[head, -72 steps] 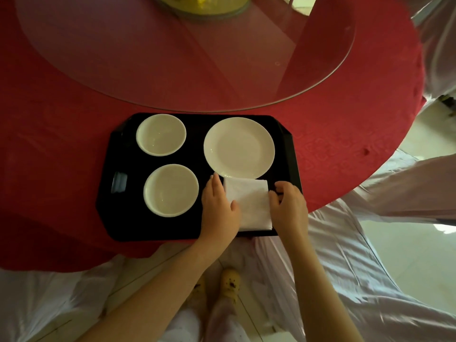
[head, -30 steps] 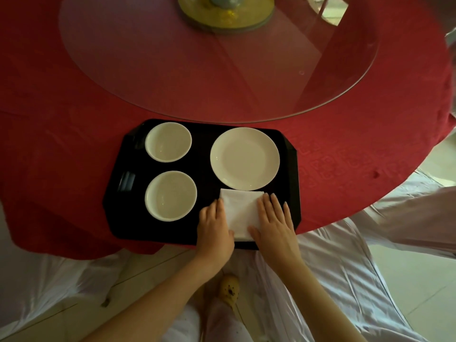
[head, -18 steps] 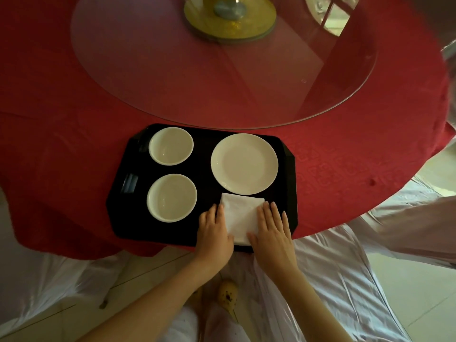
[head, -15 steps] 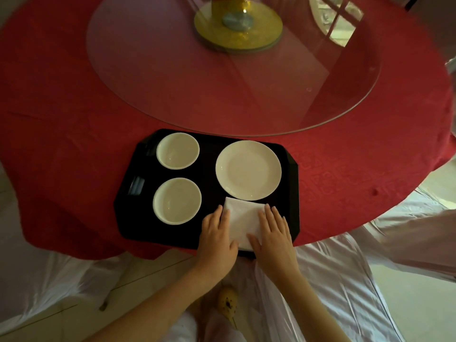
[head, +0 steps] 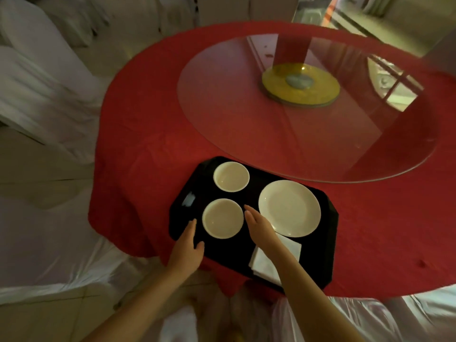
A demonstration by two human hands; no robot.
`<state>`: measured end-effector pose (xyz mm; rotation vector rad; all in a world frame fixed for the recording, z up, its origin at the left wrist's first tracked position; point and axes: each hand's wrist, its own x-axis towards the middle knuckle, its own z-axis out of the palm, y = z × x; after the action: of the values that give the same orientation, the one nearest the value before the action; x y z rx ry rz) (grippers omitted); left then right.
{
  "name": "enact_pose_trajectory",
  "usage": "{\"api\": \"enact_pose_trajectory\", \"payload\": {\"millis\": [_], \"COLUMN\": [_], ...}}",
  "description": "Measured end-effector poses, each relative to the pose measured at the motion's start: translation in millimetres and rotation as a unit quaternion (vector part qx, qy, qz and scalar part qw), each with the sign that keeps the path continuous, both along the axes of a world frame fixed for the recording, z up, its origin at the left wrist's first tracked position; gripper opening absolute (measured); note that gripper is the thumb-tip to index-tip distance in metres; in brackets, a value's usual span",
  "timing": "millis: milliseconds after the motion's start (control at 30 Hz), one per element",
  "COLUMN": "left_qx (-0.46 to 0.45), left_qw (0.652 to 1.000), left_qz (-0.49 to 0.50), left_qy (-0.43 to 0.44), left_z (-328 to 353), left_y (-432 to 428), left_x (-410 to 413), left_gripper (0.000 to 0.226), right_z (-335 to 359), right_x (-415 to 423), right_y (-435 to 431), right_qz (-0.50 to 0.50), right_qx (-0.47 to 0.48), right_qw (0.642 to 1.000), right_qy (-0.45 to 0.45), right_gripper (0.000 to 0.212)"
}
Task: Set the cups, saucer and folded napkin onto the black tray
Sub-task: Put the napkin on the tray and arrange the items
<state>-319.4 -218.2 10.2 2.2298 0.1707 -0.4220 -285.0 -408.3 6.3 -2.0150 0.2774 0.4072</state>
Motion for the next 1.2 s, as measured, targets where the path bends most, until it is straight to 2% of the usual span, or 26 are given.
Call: {"api": "enact_pose_trajectory", "payload": {"millis": [167, 367, 633, 733, 900, 1000, 1133, 1200], "left_qx": [-0.016, -0.02, -0.022, -0.028, -0.056, -0.058, -0.089, -0.108], "left_qw": [1.0, 0.995, 0.978, 0.971, 0.965, 0.962, 0.976, 0.982], "left_qz": [-0.018, -0.099, -0.199, -0.224, -0.245, -0.259, -0.2, -0.156], "left_qy": [-0.003, -0.018, -0.059, -0.072, -0.071, -0.06, -0.017, -0.012], "left_z": [-9, -12, -13, -13, -16, -19, -18, -16], "left_y": [-5, 15, 46, 52, 55, 59, 65, 61], "left_x": [12, 37, 77, 91, 101, 106, 135, 162], "left_gripper": [0.061, 0.063, 0.06, 0.058, 0.054, 0.053, 0.051, 0.052], "right_z": [-10, -14, -22, -23, -28, -28, -18, -7], "right_x": [-1, -10, -23, -28, -35, -36, -27, -12], "right_y": [14, 30, 70, 82, 95, 98, 79, 64], "right_qz": [-0.055, -0.171, -0.356, -0.396, -0.435, -0.432, -0.41, -0.394], "right_qx": [0.041, 0.077, 0.193, 0.226, 0.237, 0.223, 0.069, 0.032], "right_qw": [0.998, 0.982, 0.914, 0.89, 0.869, 0.874, 0.909, 0.918], "right_qy": [0.007, -0.008, 0.009, 0.005, -0.006, -0.004, -0.013, -0.027], "right_gripper": [0.035, 0.027, 0.025, 0.024, 0.024, 0.018, 0.037, 0.037]}}
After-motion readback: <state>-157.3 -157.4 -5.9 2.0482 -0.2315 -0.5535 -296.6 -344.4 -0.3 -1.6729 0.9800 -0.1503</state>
